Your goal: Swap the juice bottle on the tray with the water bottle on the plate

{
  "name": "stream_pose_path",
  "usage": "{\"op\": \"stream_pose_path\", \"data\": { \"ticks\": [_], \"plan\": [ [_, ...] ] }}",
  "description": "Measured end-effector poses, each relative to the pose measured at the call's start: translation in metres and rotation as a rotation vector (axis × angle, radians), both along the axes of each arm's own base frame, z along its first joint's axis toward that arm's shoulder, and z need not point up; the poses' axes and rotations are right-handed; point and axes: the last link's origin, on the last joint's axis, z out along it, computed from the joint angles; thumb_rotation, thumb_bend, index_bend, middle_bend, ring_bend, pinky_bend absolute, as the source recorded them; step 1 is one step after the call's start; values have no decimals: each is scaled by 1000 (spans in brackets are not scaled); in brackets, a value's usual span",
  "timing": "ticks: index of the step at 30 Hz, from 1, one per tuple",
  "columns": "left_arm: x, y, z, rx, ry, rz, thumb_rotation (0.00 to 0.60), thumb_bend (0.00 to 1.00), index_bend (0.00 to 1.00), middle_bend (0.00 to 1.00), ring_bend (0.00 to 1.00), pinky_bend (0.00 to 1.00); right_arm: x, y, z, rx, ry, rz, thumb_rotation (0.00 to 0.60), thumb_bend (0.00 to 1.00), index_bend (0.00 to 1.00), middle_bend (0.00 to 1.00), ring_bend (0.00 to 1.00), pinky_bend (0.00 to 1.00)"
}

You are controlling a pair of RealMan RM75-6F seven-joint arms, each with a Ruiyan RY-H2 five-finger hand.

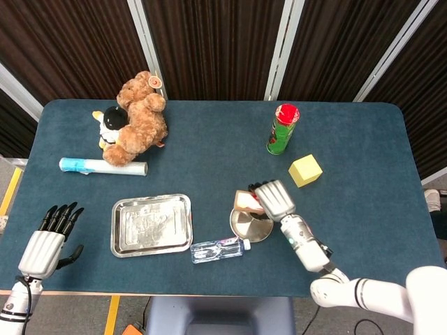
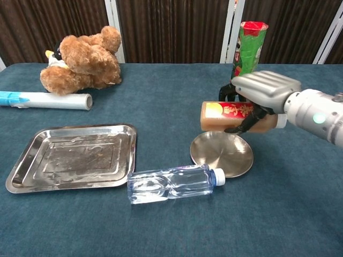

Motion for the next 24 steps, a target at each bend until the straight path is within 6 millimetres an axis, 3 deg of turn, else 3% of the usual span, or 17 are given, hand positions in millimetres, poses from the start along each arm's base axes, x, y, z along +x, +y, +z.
{"op": "stream_pose_path", "data": {
  "ticks": [6,9,13,16,24],
  "plan": [
    [3,-3,-2,-15,-4,-17,600,348,0,0,0,38,-15,13,-8,32,-11,2,600,372,752,776,646,870],
    [2,-3,-1,-14,-9,-12,600,352,0,0,0,38,-19,17,-14,45,-9,-5,600,371,551,609,534,759],
    [1,-3,0,-18,-11,-7,600,353,0,0,0,38,-20,21,-23,76,-7,-32,600,319,185,358,324,560],
    [1,-4,0,-17,-14,-11,600,351,0,0,0,39,-17,24,-26,89,-8,-33,600,286,39,265,232,509],
    [2,-5,1,-27,-19,-13,600,367,0,0,0,40,-16,28,-20,105,-29,-47,600,213,0,149,104,378]
  ]
}}
